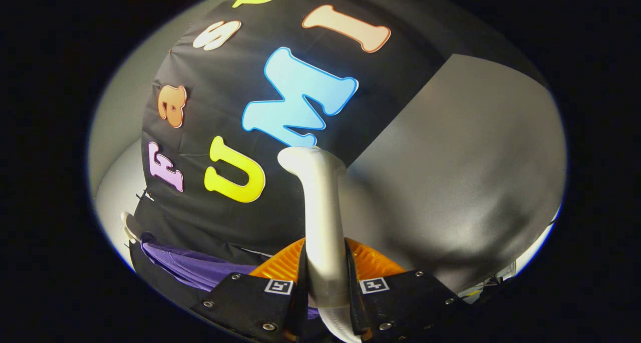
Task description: Iron the clothes twice with a garment steamer, once on the left side and once on the right side.
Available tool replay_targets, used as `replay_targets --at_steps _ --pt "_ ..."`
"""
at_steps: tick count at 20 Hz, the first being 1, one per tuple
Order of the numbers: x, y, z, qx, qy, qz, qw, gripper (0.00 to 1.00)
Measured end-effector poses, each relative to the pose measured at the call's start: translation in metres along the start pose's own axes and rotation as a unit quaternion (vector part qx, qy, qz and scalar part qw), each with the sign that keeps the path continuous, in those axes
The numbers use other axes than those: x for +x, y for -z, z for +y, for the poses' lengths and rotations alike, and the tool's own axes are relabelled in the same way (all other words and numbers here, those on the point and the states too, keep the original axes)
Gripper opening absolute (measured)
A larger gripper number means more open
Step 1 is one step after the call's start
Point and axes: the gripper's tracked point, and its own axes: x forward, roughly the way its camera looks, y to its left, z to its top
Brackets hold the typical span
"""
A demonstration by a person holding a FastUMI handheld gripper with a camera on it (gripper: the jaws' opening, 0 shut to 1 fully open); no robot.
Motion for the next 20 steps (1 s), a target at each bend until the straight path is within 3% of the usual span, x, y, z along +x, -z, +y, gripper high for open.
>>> replay_targets --at_steps 6,11,15,20 --pt "-0.076 0.063 0.049 -0.017 0.005 -0.072 0.997 0.34" --pt "-0.132 0.122 0.091 -0.063 0.018 -0.146 0.987 0.33" --pt "-0.161 0.148 0.130 -0.130 0.022 -0.208 0.969 0.33" --pt "-0.175 0.171 0.187 -0.238 0.019 -0.271 0.932 0.33"
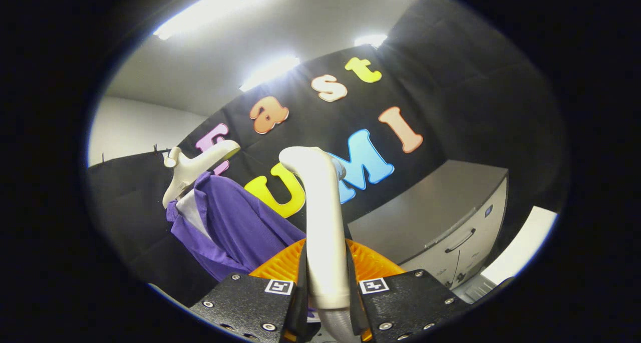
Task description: Iron the clothes twice with a garment steamer, once on the left side and once on the right side.
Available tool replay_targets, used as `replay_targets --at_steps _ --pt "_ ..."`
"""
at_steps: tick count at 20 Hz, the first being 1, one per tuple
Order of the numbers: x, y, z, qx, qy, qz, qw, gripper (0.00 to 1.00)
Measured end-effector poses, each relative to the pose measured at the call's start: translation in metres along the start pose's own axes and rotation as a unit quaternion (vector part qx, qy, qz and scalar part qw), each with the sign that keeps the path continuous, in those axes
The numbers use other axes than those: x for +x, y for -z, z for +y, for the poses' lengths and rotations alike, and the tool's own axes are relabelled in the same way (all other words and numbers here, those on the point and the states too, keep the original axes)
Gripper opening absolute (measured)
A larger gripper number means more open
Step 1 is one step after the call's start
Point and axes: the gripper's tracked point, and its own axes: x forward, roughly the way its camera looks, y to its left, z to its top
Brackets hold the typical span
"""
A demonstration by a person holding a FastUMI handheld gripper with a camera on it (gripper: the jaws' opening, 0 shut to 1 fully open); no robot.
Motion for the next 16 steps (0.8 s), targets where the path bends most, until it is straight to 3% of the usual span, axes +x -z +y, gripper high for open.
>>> replay_targets --at_steps 5,11,16 --pt "0.002 0.016 0.062 -0.080 -0.036 -0.026 0.996 0.33" --pt "0.021 0.051 0.107 -0.205 -0.044 -0.051 0.976 0.33" --pt "0.036 0.075 0.119 -0.248 -0.030 -0.056 0.967 0.33"
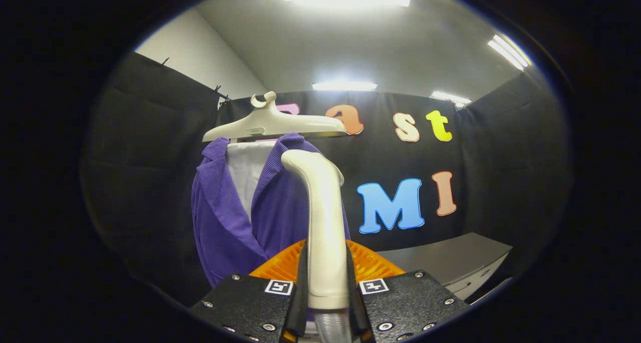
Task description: Iron the clothes twice with a garment steamer, once on the left side and once on the right side.
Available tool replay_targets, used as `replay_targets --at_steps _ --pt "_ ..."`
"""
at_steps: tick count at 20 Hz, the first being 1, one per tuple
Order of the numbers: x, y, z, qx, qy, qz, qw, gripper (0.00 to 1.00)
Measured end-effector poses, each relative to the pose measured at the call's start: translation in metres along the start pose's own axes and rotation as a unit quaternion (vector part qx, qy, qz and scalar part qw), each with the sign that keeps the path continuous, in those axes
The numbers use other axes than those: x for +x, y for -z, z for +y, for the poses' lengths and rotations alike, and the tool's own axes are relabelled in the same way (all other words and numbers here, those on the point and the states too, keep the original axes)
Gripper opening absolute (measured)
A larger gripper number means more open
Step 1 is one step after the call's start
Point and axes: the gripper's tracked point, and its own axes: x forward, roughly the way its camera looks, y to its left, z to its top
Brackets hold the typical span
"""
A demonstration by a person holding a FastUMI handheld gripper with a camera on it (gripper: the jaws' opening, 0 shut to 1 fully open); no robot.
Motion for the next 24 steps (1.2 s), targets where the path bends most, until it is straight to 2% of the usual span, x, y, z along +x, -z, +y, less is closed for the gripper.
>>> replay_targets --at_steps 7,15,24 --pt "0.001 0.019 0.007 -0.018 0.025 0.015 0.999 0.33" --pt "-0.010 0.051 0.007 -0.030 0.023 0.047 0.998 0.33" --pt "-0.031 0.115 0.016 -0.059 0.016 0.098 0.993 0.34"
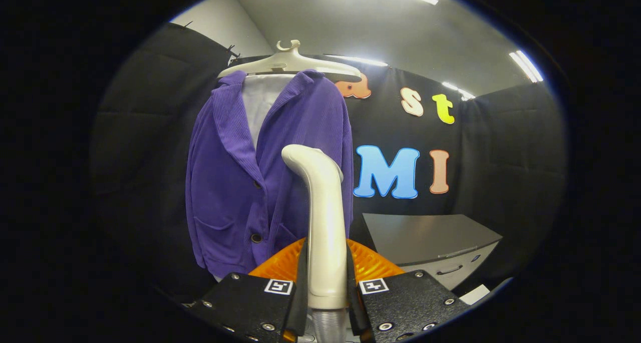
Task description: Iron the clothes twice with a garment steamer, once on the left side and once on the right side.
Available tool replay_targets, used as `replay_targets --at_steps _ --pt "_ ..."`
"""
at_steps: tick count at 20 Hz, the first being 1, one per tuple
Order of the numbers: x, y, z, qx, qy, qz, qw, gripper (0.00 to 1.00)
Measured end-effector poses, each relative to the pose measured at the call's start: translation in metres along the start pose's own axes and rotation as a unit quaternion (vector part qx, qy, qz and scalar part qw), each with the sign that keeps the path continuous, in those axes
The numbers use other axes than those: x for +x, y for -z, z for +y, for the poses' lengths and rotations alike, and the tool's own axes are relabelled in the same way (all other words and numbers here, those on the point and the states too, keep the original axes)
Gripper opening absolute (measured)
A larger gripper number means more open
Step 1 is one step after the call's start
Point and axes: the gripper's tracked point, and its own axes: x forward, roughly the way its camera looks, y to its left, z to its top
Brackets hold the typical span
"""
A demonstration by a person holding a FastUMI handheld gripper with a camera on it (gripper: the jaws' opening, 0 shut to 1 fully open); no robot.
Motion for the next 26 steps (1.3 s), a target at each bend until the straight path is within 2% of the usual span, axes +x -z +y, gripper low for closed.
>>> replay_targets --at_steps 12,26 --pt "-0.003 0.078 0.009 -0.032 -0.004 0.058 0.998 0.34" --pt "-0.011 0.190 0.014 -0.059 -0.015 0.153 0.986 0.34"
